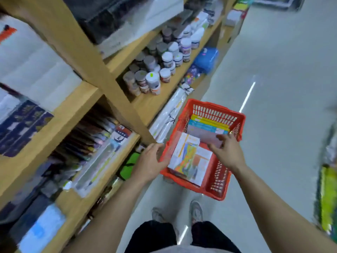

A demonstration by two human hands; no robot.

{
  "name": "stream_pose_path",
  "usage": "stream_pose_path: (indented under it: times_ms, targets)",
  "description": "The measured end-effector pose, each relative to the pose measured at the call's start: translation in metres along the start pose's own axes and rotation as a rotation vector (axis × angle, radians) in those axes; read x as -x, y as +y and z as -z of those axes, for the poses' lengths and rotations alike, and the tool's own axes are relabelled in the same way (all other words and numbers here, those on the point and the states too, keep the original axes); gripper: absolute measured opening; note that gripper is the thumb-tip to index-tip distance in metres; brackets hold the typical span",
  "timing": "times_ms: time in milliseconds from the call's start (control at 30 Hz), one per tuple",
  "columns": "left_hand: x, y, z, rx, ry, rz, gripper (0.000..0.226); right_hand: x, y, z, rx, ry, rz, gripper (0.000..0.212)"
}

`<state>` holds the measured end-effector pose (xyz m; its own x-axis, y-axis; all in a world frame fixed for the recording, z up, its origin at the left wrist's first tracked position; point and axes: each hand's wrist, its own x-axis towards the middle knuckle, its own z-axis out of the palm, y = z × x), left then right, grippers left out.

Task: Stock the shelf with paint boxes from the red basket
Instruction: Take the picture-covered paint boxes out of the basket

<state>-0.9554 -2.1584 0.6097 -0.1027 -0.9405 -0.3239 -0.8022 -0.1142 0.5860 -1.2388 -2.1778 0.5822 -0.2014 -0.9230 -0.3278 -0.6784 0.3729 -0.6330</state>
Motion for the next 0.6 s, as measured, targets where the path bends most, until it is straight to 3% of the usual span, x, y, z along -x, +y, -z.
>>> stream_pose_path:
  times_ms: [200,367,500,600]
  targets:
    - [-0.095,-0.037,-0.077,-0.252,-0.055,-0.038,0.078,-0.027,0.07,-0.079,-0.002,-0.202,-0.222,0.068]
    - [-0.157,-0.088,-0.123,-0.172,-0.03,-0.046,0.088,-0.065,0.106,-0.17,-0.122,-0.312,-0.38,0.081]
    - [-0.174,-0.121,-0.142,-0.02,-0.113,-0.052,0.082,-0.094,0.115,-0.231,-0.237,-0.284,-0.466,0.057]
    - [-0.172,-0.128,-0.147,0.1,-0.117,-0.062,0.076,-0.103,0.106,-0.26,-0.295,-0.216,-0.473,0.051]
